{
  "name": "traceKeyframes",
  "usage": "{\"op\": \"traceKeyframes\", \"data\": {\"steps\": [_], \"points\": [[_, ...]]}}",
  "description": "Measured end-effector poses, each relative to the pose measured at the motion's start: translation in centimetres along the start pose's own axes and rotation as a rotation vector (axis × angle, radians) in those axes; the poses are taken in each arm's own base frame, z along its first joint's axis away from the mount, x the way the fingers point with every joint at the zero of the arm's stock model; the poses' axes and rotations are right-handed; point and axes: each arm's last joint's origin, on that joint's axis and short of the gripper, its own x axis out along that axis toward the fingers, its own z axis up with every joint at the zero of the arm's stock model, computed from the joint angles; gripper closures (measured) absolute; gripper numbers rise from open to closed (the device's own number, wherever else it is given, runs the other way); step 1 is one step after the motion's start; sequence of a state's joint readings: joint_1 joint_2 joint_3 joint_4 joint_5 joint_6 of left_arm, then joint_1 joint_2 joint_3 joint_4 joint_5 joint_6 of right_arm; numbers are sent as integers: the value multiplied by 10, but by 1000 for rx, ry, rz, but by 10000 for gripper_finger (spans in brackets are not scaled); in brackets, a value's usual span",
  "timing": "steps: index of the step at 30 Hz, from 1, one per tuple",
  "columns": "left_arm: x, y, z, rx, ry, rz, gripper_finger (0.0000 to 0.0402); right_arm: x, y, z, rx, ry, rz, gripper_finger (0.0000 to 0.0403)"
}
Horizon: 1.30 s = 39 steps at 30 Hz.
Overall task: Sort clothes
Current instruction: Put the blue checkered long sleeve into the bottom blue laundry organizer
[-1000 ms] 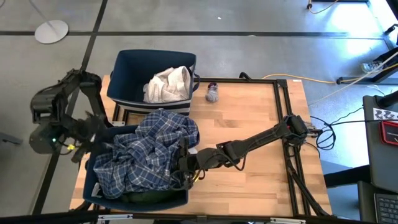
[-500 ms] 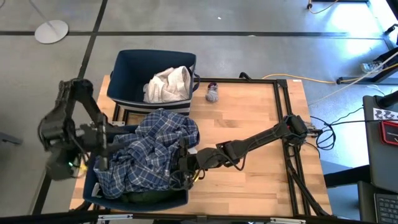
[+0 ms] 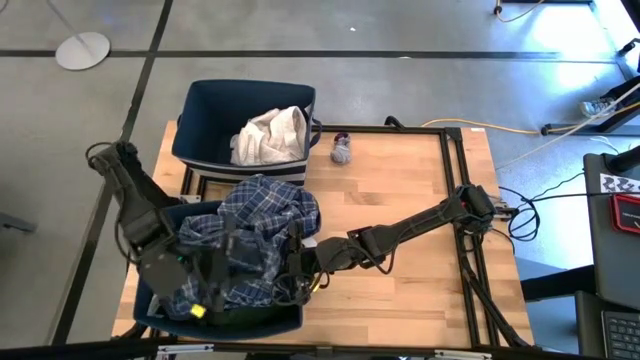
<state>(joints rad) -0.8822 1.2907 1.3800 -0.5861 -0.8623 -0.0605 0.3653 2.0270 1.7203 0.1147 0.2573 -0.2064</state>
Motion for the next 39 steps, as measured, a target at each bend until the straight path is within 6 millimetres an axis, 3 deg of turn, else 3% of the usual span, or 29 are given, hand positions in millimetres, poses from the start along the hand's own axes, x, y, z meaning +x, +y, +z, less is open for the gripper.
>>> {"op": "traceKeyframes", "data": {"steps": [4, 11, 16, 24, 34, 39], "points": [[16, 13, -6, -6, 74, -10, 251, 0, 0, 0, 0, 1, 1, 217], [37, 12, -46, -89, 234, -8, 251, -2, 3, 0, 8, 16, -17, 217], [29, -3, -81, -105, 415, -15, 251, -14, 10, 11, -52, 27, -96, 217], [17, -19, -116, -202, 573, -25, 251, -49, 14, 41, -85, 40, -240, 217], [19, -27, -165, -318, 765, -38, 251, -66, 12, 38, -180, 219, -494, 217], [25, -35, -182, -355, 767, -108, 251, -68, 11, 32, -182, 276, -557, 217]]}}
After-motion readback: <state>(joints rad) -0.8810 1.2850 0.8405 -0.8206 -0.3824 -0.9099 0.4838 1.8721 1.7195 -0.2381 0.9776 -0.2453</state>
